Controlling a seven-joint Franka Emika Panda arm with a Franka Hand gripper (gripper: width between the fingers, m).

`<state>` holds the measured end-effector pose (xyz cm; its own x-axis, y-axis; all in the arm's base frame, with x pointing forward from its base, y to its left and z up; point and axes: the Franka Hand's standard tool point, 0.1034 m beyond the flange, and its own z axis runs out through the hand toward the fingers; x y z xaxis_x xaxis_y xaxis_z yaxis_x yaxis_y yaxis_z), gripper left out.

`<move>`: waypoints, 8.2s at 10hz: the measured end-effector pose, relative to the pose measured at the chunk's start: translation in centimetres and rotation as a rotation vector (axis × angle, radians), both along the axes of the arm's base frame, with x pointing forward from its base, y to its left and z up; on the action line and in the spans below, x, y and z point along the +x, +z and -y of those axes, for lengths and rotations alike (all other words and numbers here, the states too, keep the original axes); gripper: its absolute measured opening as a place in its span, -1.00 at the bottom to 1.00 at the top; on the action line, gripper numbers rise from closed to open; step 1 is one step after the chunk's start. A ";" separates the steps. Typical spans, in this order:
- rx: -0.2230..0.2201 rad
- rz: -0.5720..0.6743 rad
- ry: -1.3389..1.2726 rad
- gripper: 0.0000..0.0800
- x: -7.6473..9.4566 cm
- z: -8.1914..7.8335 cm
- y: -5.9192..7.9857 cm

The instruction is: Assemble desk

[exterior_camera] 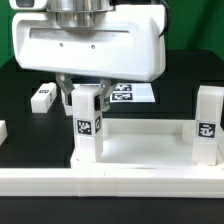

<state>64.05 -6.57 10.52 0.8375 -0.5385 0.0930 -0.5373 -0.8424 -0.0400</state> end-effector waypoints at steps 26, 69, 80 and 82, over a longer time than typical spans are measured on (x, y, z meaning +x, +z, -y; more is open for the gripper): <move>0.070 0.021 -0.377 0.62 -6.0 -7.0 -0.5; -0.013 -0.061 -0.300 -0.85 -13.2 -0.7 -9.5; -0.054 -0.054 0.293 -0.85 -11.6 -3.3 -9.5; -0.073 -0.049 0.411 -0.85 -11.1 -3.7 -9.4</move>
Offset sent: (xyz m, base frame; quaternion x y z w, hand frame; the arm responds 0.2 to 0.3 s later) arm 0.0000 0.0000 0.0000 0.0000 0.0000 0.0000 1.0000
